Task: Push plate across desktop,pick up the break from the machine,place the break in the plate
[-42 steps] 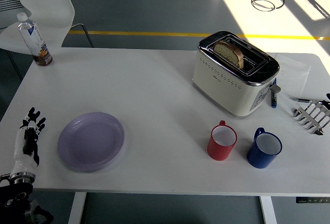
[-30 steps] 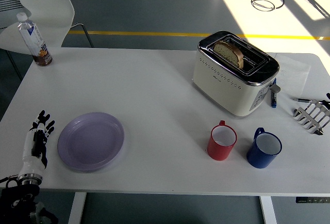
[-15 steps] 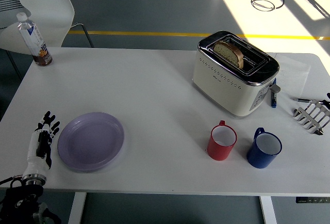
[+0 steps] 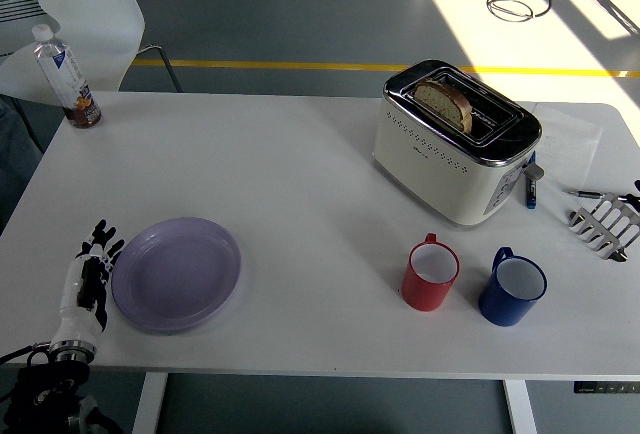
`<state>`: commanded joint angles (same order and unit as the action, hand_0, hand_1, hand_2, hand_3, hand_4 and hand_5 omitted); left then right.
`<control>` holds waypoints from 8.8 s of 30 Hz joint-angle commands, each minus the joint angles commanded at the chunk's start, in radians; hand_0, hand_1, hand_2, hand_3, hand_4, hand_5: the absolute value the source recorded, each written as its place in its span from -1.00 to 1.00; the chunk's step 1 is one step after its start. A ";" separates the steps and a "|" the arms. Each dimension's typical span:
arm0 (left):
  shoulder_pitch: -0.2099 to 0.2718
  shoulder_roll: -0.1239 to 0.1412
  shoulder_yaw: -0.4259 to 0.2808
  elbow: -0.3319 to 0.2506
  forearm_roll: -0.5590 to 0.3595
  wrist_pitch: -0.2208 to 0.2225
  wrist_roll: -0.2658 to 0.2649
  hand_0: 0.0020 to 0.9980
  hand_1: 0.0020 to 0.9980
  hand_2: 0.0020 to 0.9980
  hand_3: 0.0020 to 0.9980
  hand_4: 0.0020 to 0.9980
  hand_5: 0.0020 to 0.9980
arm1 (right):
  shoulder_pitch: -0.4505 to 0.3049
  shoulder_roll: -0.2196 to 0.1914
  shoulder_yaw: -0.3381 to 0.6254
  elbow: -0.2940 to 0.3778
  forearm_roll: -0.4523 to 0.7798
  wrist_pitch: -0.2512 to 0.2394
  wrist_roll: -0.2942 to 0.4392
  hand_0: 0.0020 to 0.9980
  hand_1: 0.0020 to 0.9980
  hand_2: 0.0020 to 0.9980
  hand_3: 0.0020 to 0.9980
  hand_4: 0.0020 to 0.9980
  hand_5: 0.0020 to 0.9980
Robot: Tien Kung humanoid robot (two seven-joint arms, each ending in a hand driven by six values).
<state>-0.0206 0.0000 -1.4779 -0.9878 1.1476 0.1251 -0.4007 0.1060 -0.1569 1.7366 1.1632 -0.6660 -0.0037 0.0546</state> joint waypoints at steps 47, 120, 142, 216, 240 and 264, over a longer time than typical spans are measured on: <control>-0.010 0.000 0.217 -0.021 -0.132 -0.011 -0.030 0.75 0.80 0.93 0.89 0.08 1.00 | 0.003 0.002 -0.005 0.000 0.001 0.001 0.001 0.58 0.46 0.45 0.44 -0.05 0.31; -0.162 0.005 0.558 0.030 -0.269 -0.056 -0.044 0.71 0.77 0.90 0.83 0.06 1.00 | 0.008 0.007 -0.016 -0.002 0.002 0.003 0.002 0.58 0.46 0.45 0.44 -0.05 0.33; -0.066 0.000 0.274 -0.063 -0.118 0.030 -0.026 0.69 0.75 0.88 0.80 0.07 1.00 | 0.009 -0.032 -0.069 0.130 -0.192 -0.035 0.021 0.58 0.47 0.46 0.45 0.03 0.25; -0.027 0.000 -0.084 -0.154 -0.074 0.037 -0.005 0.71 0.73 0.82 0.63 0.03 1.00 | 0.958 0.092 -0.818 -0.534 -1.296 0.052 -0.346 0.18 0.22 0.23 0.61 0.78 -0.36; -0.010 0.000 -0.088 -0.154 -0.073 0.036 -0.006 0.70 0.73 0.82 0.62 0.03 1.00 | 0.987 0.140 -0.924 -0.628 -1.284 -0.021 -0.346 -0.25 -0.17 -0.11 0.15 0.31 -0.60; -0.019 0.000 -0.091 -0.154 -0.074 0.037 -0.006 0.70 0.72 0.81 0.62 0.03 1.00 | 1.009 0.129 -0.945 -0.631 -1.329 -0.042 -0.346 -0.34 -0.31 -0.19 -0.07 -0.22 -0.86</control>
<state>-0.0396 0.0000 -1.5688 -1.1420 1.0739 0.1619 -0.4068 1.1154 -0.0283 0.7916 0.5318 -1.9953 -0.0462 -0.2914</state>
